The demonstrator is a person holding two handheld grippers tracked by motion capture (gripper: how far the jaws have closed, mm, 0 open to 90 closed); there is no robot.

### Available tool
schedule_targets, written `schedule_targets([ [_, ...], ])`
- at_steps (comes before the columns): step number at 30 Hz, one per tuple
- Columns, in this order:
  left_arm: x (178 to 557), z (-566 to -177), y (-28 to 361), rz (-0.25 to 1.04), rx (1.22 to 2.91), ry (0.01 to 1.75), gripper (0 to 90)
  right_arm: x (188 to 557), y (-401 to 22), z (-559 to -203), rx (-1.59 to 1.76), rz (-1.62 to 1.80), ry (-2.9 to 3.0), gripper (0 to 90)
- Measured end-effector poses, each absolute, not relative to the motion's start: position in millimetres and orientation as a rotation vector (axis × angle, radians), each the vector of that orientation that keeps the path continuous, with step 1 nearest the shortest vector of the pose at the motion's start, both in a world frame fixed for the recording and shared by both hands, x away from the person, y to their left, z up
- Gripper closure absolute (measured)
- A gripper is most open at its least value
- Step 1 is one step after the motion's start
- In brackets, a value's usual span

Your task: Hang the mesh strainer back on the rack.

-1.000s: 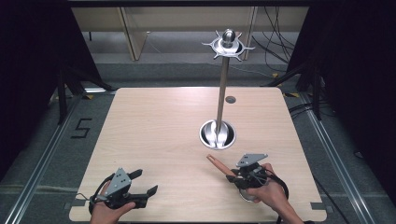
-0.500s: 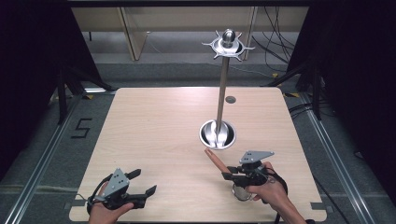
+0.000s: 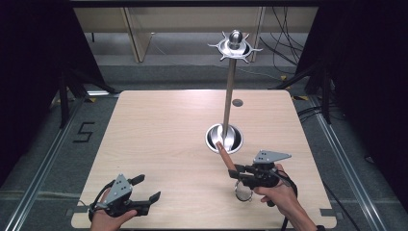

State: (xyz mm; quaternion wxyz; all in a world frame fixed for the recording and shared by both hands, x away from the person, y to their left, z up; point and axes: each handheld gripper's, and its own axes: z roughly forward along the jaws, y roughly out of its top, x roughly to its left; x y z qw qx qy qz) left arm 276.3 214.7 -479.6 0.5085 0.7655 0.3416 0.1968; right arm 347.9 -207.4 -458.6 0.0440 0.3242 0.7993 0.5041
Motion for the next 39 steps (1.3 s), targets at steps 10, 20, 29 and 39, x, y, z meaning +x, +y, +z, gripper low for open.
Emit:
schedule_targets([
  [10, 274.7, -478.9, 215.9, 0.482, 1.858, 0.821, 18.0, 354.6, -210.9, -442.9, 0.997, 1.586, 2.368, 69.6],
  [20, 275.6, -479.9, 213.7, 0.458, 1.842, 0.822, 18.0, 368.2, -226.2, -409.0, 0.945, 1.621, 2.225, 69.6],
  [29, 276.0, -479.4, 213.2, 0.46, 1.854, 0.819, 18.0, 371.6, -230.3, -390.6, 0.987, 1.637, 2.174, 69.6],
  [39, 276.3, -479.7, 214.4, 0.469, 1.842, 0.825, 18.0, 374.7, -235.6, -370.5, 0.955, 1.652, 2.129, 69.7],
])
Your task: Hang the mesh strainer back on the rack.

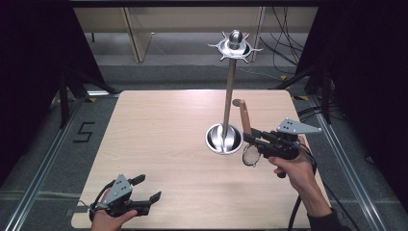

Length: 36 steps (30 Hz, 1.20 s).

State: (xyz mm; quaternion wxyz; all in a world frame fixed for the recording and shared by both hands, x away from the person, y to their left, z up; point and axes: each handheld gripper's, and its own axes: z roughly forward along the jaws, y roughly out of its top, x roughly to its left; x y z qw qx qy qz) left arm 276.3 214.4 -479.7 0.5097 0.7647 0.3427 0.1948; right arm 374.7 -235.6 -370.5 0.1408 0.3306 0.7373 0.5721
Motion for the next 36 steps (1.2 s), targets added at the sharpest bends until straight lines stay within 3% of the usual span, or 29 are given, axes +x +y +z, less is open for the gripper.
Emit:
schedule_targets([
  [36, 277.1, -481.4, 212.9, 0.458, 1.845, 0.823, 18.0, 399.8, -232.7, -292.9, 0.886, 1.713, 1.968, 69.7],
])
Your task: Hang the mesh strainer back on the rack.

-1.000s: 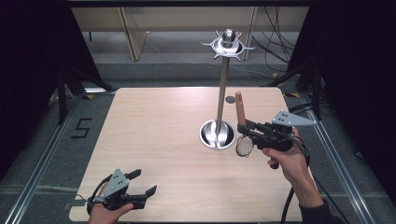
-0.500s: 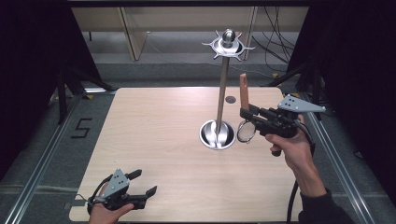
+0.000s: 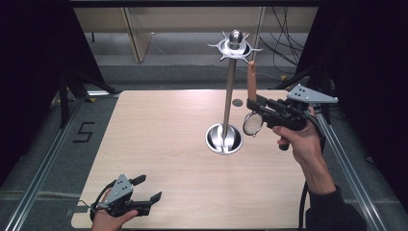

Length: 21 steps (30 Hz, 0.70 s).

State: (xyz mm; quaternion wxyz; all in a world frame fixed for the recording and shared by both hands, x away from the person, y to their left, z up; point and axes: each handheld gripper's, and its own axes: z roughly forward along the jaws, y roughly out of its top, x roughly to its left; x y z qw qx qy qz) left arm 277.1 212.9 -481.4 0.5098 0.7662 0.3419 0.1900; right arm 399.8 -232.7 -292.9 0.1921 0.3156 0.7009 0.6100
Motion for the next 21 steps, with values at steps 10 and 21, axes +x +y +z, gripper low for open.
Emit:
schedule_targets([
  [10, 276.9, -481.3, 212.4, 0.458, 1.849, 0.828, 17.9, 410.1, -230.3, -287.7, 0.918, 1.707, 1.966, 69.7],
  [21, 276.7, -481.0, 211.8, 0.458, 1.846, 0.83, 17.9, 416.0, -223.9, -289.8, 0.935, 1.699, 1.992, 69.8],
])
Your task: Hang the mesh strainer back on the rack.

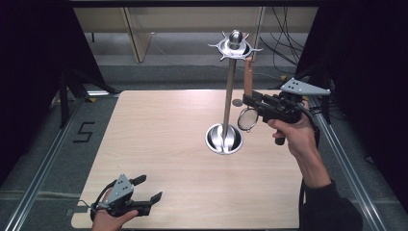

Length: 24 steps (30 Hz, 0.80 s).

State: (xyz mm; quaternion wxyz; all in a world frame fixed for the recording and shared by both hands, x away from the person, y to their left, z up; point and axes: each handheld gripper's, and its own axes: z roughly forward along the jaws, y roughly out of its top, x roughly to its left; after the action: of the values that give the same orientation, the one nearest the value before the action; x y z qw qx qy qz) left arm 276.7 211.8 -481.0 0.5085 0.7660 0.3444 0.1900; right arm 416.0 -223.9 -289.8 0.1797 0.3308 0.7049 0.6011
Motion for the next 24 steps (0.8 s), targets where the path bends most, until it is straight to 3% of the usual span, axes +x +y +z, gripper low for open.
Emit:
schedule_targets([
  [24, 277.0, -481.8, 212.0, 0.451, 1.857, 0.817, 17.9, 427.9, -219.5, -295.2, 0.972, 1.714, 1.981, 68.3],
])
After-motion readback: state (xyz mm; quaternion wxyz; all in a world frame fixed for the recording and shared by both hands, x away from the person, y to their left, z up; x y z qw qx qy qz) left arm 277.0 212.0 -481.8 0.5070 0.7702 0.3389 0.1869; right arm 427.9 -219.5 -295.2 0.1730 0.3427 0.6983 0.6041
